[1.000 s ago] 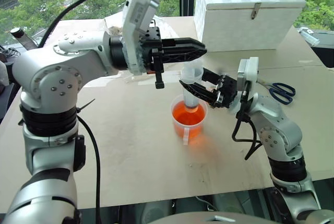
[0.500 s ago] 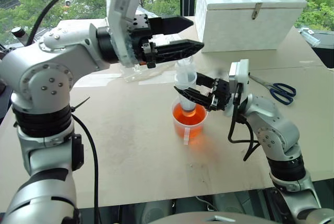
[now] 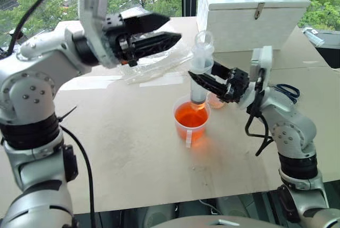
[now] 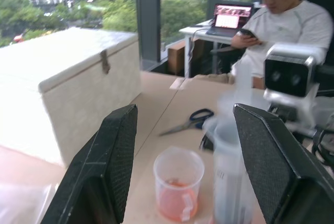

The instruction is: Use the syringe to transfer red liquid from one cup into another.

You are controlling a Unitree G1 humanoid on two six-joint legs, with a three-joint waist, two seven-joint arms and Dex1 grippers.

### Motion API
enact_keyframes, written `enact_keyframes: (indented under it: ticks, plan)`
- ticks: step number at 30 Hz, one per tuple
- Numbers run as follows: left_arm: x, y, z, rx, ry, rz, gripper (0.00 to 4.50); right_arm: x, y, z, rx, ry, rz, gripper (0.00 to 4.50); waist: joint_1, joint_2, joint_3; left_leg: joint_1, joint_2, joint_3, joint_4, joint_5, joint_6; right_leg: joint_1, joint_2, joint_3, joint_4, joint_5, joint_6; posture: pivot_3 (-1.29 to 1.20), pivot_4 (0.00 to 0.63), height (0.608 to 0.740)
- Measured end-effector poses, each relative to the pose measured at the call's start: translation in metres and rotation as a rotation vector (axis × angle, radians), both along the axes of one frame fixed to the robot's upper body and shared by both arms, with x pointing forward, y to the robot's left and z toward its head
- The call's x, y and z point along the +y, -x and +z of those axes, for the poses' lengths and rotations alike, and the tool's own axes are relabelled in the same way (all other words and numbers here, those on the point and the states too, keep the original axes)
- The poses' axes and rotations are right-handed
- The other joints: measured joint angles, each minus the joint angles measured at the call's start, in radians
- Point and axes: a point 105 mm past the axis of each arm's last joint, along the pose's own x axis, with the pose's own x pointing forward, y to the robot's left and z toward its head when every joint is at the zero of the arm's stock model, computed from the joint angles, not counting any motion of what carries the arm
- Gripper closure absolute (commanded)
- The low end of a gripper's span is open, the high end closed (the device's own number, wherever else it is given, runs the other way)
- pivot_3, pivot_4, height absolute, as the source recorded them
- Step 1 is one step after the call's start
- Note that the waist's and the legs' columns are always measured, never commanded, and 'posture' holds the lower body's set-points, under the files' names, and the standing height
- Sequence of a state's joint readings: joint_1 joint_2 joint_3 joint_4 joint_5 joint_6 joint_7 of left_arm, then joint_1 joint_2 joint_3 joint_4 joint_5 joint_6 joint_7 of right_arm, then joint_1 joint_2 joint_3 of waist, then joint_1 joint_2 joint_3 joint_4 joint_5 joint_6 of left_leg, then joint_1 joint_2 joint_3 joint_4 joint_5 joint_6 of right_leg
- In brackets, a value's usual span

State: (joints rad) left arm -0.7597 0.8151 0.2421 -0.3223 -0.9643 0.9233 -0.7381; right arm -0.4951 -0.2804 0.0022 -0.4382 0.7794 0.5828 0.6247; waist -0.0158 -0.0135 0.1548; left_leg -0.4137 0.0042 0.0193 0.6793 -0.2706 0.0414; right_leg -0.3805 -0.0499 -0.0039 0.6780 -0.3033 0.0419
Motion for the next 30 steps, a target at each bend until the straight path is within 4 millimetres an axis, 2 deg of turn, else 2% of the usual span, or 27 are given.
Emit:
enact_keyframes:
  ticks: [3, 6, 11, 16, 20, 22, 27, 30]
  plan:
    - [0.012, -0.009, -0.007, -0.007, 0.011, 0.058, 1.56, -0.002, 0.002, 0.012, -0.002, -0.035, 0.011, 2.97, 0.003, 0.0, 0.0, 0.0, 0.0, 0.0, 0.0, 0.0, 0.0, 0.0, 0.0, -0.001, 0.0, 0.0, 0.0, 0.0, 0.15, 0.74]
    - [0.018, -0.016, 0.0, -0.053, 0.024, 0.081, 1.56, -0.002, 0.002, 0.032, -0.051, -0.062, 0.027, 2.97, 0.003, 0.0, 0.0, 0.0, 0.0, 0.0, 0.0, 0.0, 0.0, 0.0, 0.0, -0.001, 0.0, 0.0, 0.0, 0.0, 0.15, 0.74]
    - [0.014, -0.025, 0.018, -0.139, 0.019, 0.039, 1.56, -0.021, -0.02, 0.056, -0.055, -0.093, -0.015, 2.97, 0.005, 0.0, 0.0, 0.0, -0.001, 0.0, 0.0, 0.0, 0.0, 0.0, 0.002, -0.002, 0.0, 0.0, 0.0, 0.0, 0.15, 0.74]
    - [-0.009, -0.039, 0.028, -0.173, 0.053, -0.078, 1.56, -0.045, -0.054, 0.047, -0.061, -0.037, -0.12, 2.97, 0.005, -0.001, 0.0, -0.001, -0.001, 0.001, 0.0, 0.0, 0.0, 0.0, 0.004, -0.004, 0.0, 0.0, 0.0, 0.0, 0.15, 0.74]
    - [-0.026, -0.057, 0.025, -0.164, 0.052, -0.143, 1.56, -0.056, -0.08, 0.032, -0.024, -0.036, -0.186, 2.97, -0.005, 0.0, 0.0, -0.002, 0.0, 0.002, 0.0, 0.0, 0.0, -0.001, 0.004, -0.003, 0.001, 0.0, 0.0, 0.0, 0.15, 0.74]
    - [-0.033, -0.066, 0.025, -0.153, 0.054, -0.163, 1.56, -0.059, -0.086, 0.03, -0.035, -0.032, -0.199, 2.97, -0.005, 0.0, 0.0, -0.002, 0.0, 0.002, -0.001, 0.0, 0.0, -0.001, 0.004, -0.004, 0.001, 0.0, 0.0, 0.0, 0.15, 0.74]
    - [-0.054, -0.076, 0.041, -0.194, 0.053, -0.23, 1.56, -0.059, -0.093, 0.021, -0.042, -0.014, -0.202, 2.97, -0.002, 0.0, 0.001, -0.003, 0.0, 0.002, -0.001, 0.0, 0.0, -0.001, 0.004, -0.004, 0.0, 0.0, 0.0, 0.0, 0.15, 0.74]
    - [-0.066, -0.082, 0.039, -0.188, 0.047, -0.268, 1.56, -0.058, -0.092, 0.02, -0.047, -0.013, -0.197, 2.97, -0.001, 0.0, 0.001, -0.003, 0.0, 0.002, -0.001, 0.0, 0.0, -0.001, 0.003, -0.004, 0.0, 0.0, 0.0, 0.0, 0.15, 0.74]
